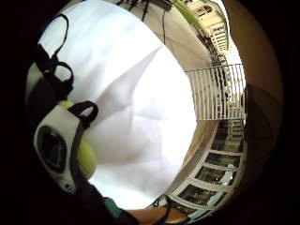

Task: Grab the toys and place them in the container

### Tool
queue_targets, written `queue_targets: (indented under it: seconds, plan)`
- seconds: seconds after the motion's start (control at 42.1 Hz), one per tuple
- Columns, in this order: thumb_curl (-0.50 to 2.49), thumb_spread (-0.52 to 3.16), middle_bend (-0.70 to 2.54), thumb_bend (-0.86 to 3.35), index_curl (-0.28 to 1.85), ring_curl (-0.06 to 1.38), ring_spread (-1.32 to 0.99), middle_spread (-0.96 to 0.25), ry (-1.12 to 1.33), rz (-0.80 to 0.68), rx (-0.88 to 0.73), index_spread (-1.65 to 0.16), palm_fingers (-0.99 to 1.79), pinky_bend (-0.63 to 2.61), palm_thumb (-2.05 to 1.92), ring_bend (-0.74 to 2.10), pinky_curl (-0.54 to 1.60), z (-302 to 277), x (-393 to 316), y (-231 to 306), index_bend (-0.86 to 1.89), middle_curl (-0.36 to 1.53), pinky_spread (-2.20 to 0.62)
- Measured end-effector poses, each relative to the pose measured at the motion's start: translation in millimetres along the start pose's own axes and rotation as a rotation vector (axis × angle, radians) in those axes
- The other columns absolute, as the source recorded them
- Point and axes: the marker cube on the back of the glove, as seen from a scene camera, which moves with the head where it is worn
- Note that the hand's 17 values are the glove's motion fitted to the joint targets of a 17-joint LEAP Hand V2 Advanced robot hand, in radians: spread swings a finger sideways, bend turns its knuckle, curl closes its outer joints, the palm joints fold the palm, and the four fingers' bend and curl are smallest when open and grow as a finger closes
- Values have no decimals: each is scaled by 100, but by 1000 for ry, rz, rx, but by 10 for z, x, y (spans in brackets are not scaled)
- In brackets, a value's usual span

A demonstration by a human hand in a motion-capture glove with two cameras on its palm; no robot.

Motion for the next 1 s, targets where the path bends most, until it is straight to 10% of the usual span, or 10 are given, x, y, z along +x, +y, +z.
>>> queue_targets:
  seconds: [0.997]
  plan:
    - [87, 55, 56, 25, 34, 43, -43, -47, -217, -202, 338, -37, 105, 92, 66, 105, 36, -3455, -1425, 1584, 39, 57, -46]
